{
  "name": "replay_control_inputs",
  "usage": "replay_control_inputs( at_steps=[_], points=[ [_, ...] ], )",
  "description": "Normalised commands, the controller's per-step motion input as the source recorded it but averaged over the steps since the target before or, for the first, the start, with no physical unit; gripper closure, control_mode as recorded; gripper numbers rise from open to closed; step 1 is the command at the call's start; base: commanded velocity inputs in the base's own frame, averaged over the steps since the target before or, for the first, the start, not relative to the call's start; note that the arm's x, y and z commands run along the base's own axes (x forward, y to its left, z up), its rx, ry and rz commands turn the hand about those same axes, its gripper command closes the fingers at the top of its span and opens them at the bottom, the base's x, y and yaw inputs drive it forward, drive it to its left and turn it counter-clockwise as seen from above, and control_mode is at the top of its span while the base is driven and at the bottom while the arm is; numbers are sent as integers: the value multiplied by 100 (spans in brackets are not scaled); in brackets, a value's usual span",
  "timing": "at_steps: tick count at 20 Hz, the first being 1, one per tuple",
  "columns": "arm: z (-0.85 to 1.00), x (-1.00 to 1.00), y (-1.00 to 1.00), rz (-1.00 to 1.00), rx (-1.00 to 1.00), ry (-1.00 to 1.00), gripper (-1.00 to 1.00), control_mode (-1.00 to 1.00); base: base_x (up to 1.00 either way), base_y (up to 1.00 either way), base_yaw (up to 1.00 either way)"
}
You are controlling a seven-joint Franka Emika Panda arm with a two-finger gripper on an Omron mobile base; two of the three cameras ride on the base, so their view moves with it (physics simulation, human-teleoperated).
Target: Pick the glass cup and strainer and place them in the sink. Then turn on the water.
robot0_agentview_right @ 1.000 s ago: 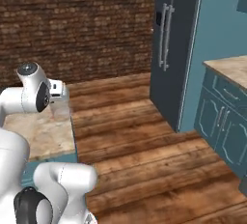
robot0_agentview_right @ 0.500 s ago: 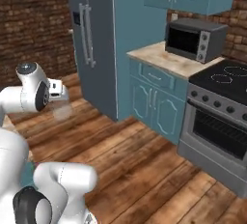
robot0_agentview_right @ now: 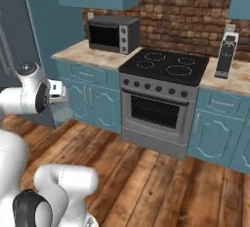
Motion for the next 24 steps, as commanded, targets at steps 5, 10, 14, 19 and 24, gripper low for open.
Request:
replay_control_inputs(
  at_steps=[5,10,14,19,24],
  points=[
    [0,0,0,0,0,0,100,100,0,-24,-68],
    [0,0,0,0,0,0,100,100,11,-25,-72],
    [0,0,0,0,0,0,100,100,14,-15,-74],
    [0,0,0,0,0,0,100,100,23,-6,-72],
    [0,0,0,0,0,0,100,100,46,12,-69]
  ],
)
